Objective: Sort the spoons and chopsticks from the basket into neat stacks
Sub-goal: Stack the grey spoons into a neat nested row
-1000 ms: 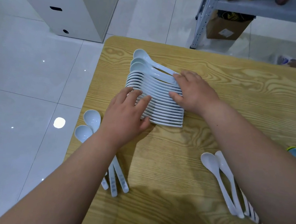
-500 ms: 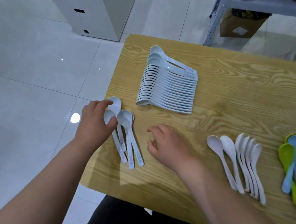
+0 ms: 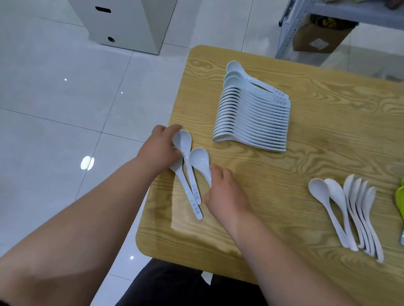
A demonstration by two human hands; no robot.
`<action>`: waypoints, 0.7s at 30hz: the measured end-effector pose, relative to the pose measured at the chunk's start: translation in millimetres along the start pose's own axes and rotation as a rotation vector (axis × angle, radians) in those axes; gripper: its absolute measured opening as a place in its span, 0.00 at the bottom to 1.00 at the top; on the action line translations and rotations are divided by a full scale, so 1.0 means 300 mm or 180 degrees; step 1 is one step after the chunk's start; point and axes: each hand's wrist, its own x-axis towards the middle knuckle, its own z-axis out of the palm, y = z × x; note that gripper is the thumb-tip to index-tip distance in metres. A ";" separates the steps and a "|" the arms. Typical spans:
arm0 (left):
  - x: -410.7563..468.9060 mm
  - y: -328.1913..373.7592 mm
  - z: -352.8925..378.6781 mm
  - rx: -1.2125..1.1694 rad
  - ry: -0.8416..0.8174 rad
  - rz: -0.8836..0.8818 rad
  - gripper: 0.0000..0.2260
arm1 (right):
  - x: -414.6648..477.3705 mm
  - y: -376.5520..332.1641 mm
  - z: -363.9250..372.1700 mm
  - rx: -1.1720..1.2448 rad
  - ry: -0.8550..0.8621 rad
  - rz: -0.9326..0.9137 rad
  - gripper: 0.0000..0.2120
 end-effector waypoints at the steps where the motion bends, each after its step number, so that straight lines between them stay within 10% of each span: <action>1: 0.007 -0.001 0.001 0.0002 0.0005 0.0057 0.27 | 0.002 0.003 0.001 -0.0034 0.0010 0.0034 0.27; 7: 0.003 -0.024 -0.006 -0.0078 -0.0023 0.0210 0.05 | -0.011 0.040 -0.019 0.0536 -0.0082 0.0154 0.29; 21: -0.225 -0.007 -0.104 -0.2117 -0.0646 -0.0075 0.04 | -0.191 -0.045 -0.143 0.1695 0.0126 0.0018 0.18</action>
